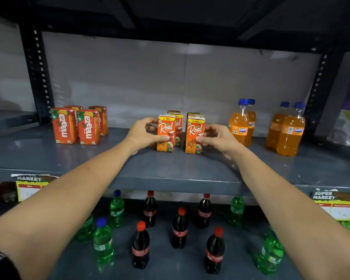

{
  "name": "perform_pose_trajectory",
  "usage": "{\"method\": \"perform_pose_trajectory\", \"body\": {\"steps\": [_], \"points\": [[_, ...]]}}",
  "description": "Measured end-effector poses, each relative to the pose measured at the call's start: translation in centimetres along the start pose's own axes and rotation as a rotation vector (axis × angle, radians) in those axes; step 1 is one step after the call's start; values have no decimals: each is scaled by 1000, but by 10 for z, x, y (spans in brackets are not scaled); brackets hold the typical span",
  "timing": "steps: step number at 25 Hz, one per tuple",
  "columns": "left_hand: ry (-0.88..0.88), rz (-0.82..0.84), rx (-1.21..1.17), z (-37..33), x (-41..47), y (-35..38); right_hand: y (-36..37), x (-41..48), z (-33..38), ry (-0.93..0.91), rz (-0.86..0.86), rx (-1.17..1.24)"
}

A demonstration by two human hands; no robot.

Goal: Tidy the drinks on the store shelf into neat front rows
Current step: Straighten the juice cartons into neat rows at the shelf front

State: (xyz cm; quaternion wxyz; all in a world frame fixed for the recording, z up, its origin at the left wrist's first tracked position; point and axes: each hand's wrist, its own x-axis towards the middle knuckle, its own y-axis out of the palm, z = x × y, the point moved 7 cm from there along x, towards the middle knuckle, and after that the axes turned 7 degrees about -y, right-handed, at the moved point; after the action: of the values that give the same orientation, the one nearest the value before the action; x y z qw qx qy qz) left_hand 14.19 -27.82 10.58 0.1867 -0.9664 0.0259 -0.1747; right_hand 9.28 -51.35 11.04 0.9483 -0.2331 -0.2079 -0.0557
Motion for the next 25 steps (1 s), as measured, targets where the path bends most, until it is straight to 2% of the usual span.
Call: {"method": "perform_pose_trajectory", "body": {"steps": [6,11,25], "points": [[-10,30,-7,-1,-2,5,5,-2,-1,19,65,32],[12,21,25,-4,-5,8,1,-4,-1,53,25,50],[46,22,69,-14,-7,21,-1,-9,3,7,-18,-42]]}}
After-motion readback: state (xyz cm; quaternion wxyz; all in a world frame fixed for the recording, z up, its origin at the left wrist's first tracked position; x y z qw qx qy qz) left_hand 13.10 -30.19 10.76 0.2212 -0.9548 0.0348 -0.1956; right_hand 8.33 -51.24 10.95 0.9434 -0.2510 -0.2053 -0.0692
